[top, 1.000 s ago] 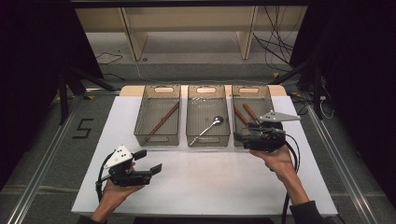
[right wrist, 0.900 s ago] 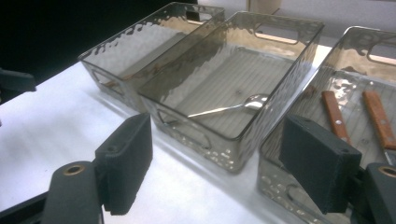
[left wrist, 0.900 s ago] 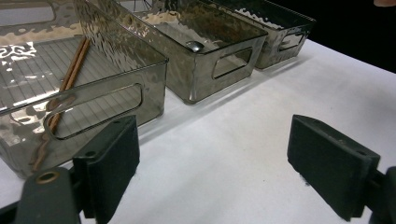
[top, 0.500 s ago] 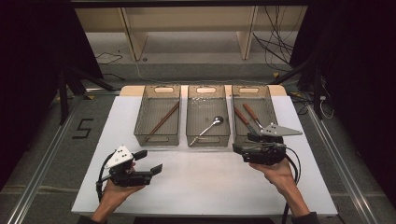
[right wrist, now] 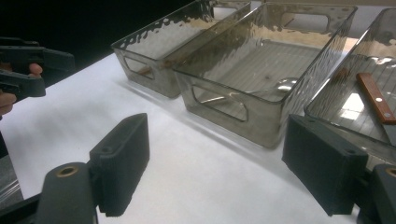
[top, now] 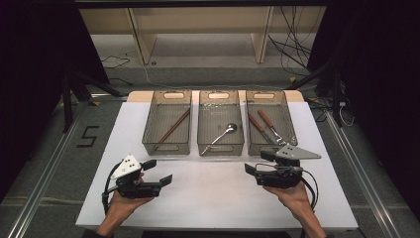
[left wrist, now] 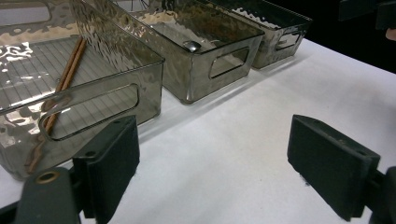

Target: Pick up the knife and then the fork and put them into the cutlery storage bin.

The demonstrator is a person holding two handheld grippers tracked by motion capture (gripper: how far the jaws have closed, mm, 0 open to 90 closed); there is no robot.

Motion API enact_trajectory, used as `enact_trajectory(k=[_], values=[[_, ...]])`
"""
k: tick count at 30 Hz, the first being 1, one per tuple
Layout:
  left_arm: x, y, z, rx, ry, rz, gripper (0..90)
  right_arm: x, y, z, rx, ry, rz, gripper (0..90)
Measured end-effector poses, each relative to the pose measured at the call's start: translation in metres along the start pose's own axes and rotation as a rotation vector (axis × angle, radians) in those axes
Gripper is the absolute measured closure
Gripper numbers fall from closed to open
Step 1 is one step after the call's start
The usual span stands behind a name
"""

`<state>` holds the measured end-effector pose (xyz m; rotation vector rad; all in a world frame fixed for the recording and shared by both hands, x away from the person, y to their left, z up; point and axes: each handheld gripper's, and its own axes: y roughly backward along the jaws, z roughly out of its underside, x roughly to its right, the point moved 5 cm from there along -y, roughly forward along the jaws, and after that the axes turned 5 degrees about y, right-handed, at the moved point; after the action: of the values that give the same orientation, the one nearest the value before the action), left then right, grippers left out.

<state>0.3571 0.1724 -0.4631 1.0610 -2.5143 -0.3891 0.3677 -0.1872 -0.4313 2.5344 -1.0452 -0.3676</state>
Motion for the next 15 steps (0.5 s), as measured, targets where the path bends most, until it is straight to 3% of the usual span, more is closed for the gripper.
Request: enact_trajectory(k=[15], values=[[0.001,0.001,0.000,0.006,0.008,0.010,16.3,-0.012,0.007,0.025,0.003,0.016,-0.011,18.1]])
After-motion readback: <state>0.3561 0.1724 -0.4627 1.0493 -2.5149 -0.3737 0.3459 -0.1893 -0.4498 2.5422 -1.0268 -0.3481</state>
